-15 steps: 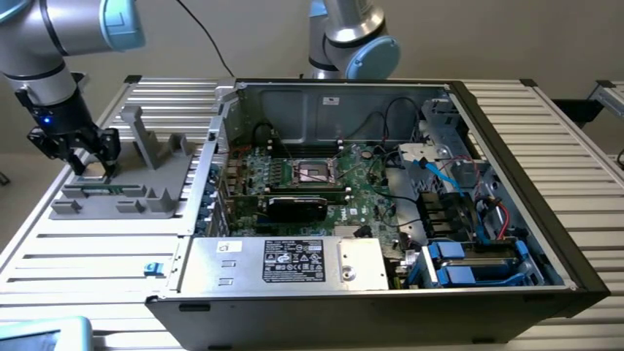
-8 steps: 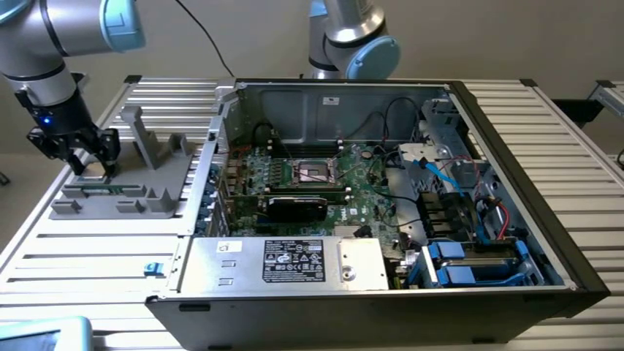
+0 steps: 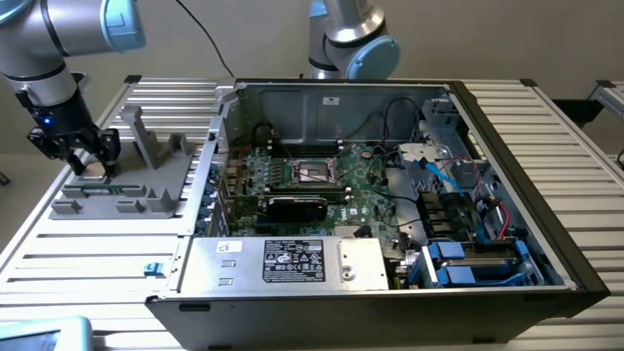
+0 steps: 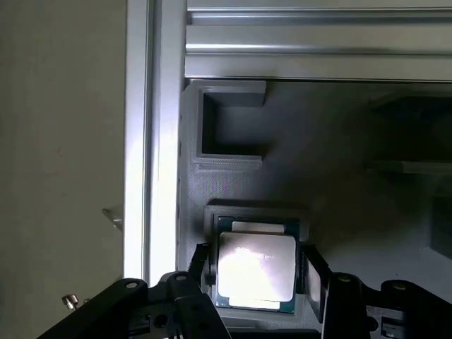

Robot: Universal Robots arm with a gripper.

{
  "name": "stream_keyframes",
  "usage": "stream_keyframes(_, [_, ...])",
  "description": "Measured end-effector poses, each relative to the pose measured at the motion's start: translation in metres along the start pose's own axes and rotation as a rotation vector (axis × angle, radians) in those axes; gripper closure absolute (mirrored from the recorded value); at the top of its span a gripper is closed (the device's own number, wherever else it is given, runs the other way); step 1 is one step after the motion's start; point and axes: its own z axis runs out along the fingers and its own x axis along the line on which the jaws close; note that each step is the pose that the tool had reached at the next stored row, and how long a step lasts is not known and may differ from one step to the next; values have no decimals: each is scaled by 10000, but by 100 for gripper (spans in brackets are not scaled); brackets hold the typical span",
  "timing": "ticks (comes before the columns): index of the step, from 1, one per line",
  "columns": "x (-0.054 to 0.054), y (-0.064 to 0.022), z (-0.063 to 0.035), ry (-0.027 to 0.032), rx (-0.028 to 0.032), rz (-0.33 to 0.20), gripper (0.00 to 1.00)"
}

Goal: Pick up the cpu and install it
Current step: 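Pick up the cpu and move it towards the insertion slot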

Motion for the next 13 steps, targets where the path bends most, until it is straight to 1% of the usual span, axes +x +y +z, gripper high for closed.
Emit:
stream_keyframes(8, [-5, 0, 0, 35, -1, 0, 37])
stream_keyframes(9, [-5, 0, 0, 36, -2, 0, 40])
stream_keyframes(10, [-4, 0, -1, 38, -1, 1, 40])
stream_keyframes(11, [-4, 0, -1, 38, -1, 1, 45])
stream_keyframes(13, [-5, 0, -2, 35, -2, 1, 45])
